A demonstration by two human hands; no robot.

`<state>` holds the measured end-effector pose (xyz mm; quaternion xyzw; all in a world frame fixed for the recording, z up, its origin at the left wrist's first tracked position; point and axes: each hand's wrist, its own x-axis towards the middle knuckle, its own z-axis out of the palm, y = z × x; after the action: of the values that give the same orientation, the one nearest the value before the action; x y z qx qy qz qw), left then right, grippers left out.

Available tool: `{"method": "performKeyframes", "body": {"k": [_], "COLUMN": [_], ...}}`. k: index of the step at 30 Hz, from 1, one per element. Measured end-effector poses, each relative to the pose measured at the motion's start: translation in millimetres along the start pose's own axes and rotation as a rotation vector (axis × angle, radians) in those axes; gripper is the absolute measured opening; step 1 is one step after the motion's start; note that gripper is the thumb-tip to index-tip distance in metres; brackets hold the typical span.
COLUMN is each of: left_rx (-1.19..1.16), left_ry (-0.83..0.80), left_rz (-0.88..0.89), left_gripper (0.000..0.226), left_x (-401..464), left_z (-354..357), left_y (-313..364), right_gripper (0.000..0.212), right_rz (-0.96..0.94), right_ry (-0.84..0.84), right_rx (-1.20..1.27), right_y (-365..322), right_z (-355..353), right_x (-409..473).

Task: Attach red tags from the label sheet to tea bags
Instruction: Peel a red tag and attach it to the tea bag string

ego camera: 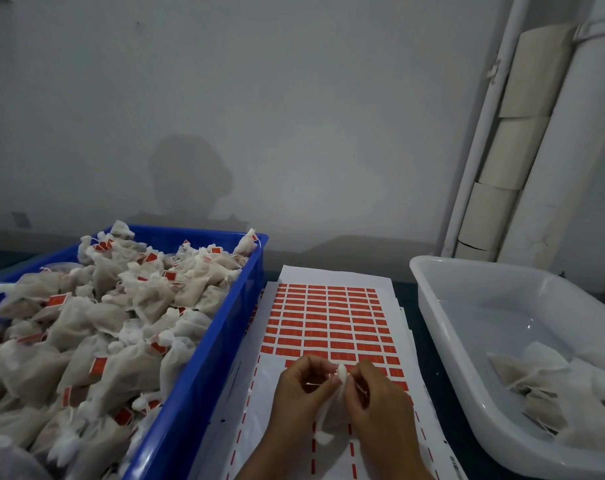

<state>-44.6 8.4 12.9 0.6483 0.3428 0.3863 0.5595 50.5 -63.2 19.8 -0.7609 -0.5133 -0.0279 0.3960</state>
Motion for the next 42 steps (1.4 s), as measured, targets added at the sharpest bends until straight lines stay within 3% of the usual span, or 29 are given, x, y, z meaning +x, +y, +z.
{"method": "performKeyframes", "body": {"k": [3, 8, 11, 16, 21, 31, 42], "left_rx": [0.018, 0.032, 0.041, 0.029, 0.014, -0.033, -0.21], "left_ry": [0.035, 0.073, 0.09, 0.121, 0.118, 0.03, -0.02], "left_rz": [0.028, 0.05, 0.072, 0.066, 0.062, 0.058, -0.094], "left_gripper": [0.008, 0.01, 0.011, 0.012, 0.014, 0.019, 0.035], "left_x": [-0.2, 1.3, 1.6, 2.9, 1.8, -0.6, 3.5], "left_z": [0.6, 1.5, 1.9, 2.3, 1.6, 2.8, -1.4], "left_y": [-1.4, -3.1, -3.7, -6.6, -8.7, -2.2, 4.2], "right_gripper": [0.019, 0.051, 0.027, 0.036, 0.029, 0.034, 0.041], "right_rz": [-0.026, -0.205, -0.315, -0.532, -0.697, -0.501, -0.471], "right_ry": [0.018, 0.137, 0.184, 0.152, 0.053, 0.097, 0.149], "right_rx": [0.022, 0.004, -0.114, -0.315, -0.329, -0.227, -0.305], "right_y": [0.4, -9.5, -6.8, -2.3, 1.0, 7.8, 8.0], "right_z": [0.8, -0.5, -0.9, -10.1, -12.7, -5.8, -4.9], "right_x": [-0.5, -1.2, 0.2, 4.1, 6.5, 4.6, 5.9]}}
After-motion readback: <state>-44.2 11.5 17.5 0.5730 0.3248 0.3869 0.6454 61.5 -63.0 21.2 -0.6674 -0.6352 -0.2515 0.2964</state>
